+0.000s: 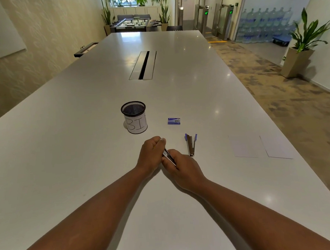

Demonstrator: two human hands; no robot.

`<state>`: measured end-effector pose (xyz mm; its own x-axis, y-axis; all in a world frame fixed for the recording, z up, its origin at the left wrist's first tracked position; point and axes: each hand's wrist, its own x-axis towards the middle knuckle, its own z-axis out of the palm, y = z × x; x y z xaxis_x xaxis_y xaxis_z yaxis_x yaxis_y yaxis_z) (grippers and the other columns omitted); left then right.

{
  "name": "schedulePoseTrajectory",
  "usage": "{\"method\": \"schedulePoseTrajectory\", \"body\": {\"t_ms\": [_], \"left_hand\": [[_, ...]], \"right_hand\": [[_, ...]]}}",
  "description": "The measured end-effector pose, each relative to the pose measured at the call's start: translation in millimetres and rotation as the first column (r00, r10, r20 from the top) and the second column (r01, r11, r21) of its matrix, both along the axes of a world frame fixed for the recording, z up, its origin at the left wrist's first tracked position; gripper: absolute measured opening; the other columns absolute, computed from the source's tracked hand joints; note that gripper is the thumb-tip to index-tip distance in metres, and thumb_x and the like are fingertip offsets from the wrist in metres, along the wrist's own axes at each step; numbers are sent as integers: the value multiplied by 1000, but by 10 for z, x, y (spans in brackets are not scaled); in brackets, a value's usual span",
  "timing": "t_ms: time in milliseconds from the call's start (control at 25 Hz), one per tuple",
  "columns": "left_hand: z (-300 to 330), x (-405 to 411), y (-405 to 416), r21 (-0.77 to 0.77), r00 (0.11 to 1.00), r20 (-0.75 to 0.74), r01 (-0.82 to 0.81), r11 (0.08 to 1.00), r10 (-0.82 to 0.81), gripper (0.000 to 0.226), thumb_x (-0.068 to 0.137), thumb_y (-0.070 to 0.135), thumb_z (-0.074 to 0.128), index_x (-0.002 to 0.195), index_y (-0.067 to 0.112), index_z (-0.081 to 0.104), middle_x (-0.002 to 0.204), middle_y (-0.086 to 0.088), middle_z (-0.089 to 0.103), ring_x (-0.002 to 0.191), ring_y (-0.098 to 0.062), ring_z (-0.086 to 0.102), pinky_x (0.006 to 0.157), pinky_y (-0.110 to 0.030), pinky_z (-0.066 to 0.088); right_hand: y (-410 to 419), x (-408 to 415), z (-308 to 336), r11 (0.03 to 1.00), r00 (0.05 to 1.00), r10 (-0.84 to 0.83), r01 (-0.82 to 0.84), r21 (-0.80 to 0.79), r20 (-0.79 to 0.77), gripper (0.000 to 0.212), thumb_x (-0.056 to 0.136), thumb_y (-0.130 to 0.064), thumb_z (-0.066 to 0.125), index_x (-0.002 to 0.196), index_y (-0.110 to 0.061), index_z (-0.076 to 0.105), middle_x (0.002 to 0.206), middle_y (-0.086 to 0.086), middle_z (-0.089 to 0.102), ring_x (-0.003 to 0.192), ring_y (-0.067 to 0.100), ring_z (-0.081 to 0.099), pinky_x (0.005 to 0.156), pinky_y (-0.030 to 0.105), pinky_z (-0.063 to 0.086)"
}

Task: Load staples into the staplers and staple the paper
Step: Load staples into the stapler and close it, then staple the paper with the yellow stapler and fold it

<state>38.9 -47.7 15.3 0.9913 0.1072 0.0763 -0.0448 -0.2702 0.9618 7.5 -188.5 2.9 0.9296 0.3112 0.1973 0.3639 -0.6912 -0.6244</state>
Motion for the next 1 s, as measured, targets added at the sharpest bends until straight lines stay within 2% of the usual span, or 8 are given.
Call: {"method": "schedulePoseTrajectory", "body": {"t_ms": [280, 400, 520, 600, 760, 800, 880, 1000], "left_hand": [[27, -3, 6, 104, 1000, 16, 11, 995, -12, 40, 106, 20, 45, 66, 17, 45, 61, 0, 46, 60, -14, 43, 62, -34, 38], [12, 2, 5, 109, 1000, 30, 1, 994, -5, 40, 106, 20, 44, 66, 17, 45, 61, -2, 46, 61, -15, 43, 61, -34, 38], [-2, 2, 9, 74, 999, 29, 12, 997, -14, 40, 106, 29, 46, 67, 16, 47, 62, -4, 48, 61, -15, 46, 61, -35, 40], [-3, 0, 4, 14, 1000, 1, 25, 1000, -25, 41, 104, 37, 50, 69, 15, 50, 63, -4, 50, 62, -18, 48, 63, -37, 42], [50, -54, -27, -304, 993, -87, 53, 951, -83, 44, 93, 50, 57, 73, 11, 51, 64, -7, 44, 61, -20, 43, 62, -38, 36], [54, -59, -24, -291, 992, -84, 64, 955, -92, 48, 94, 53, 54, 76, 9, 54, 66, -10, 48, 62, -23, 47, 64, -38, 38], [72, -68, -41, -136, 993, -30, 106, 985, -111, 58, 101, 55, 42, 77, 6, 61, 68, -9, 59, 66, -23, 56, 67, -36, 43], [215, -67, -278, -19, 981, 66, 183, 983, -182, 66, 101, 55, 32, 76, 3, 65, 64, 0, 61, 61, -13, 53, 63, -28, 42]], "right_hand": [[-1, -19, 22, 1000, 1000, 5, -5, -11, -3, 34, 104, -46, 41, 99, -16, 57, 78, 2, 67, 69, 25, 61, 64, 42, 48], [2, -20, 14, 1000, 1000, 3, -3, 2, 1, 32, 104, -45, 42, 100, -17, 57, 76, 0, 65, 68, 24, 60, 63, 41, 47], [0, -29, 14, 1000, 1000, -13, 13, 24, -3, 32, 101, -48, 42, 92, -20, 54, 69, -6, 58, 63, 22, 57, 60, 41, 45], [8, -37, 16, 998, 999, -33, 34, 48, -6, 34, 98, -53, 41, 86, -23, 51, 66, -8, 56, 61, 18, 56, 58, 40, 45], [-22, -54, 19, 985, 998, -56, 62, 164, -38, 32, 90, -56, 48, 93, -26, 60, 68, -9, 61, 62, 11, 58, 59, 37, 49], [-49, -66, 23, 979, 997, -56, 64, 196, -48, 32, 87, -55, 51, 98, -27, 62, 72, -10, 63, 64, 11, 59, 60, 35, 50], [-120, -98, 17, 965, 996, -59, 72, 251, -60, 33, 81, -51, 57, 104, -29, 62, 79, -11, 67, 68, 11, 62, 61, 30, 53], [-296, -143, 35, 956, 991, -122, 132, 260, -53, 19, 77, -40, 61, 95, -37, 54, 73, -10, 63, 62, 12, 57, 59, 35, 51]]}}
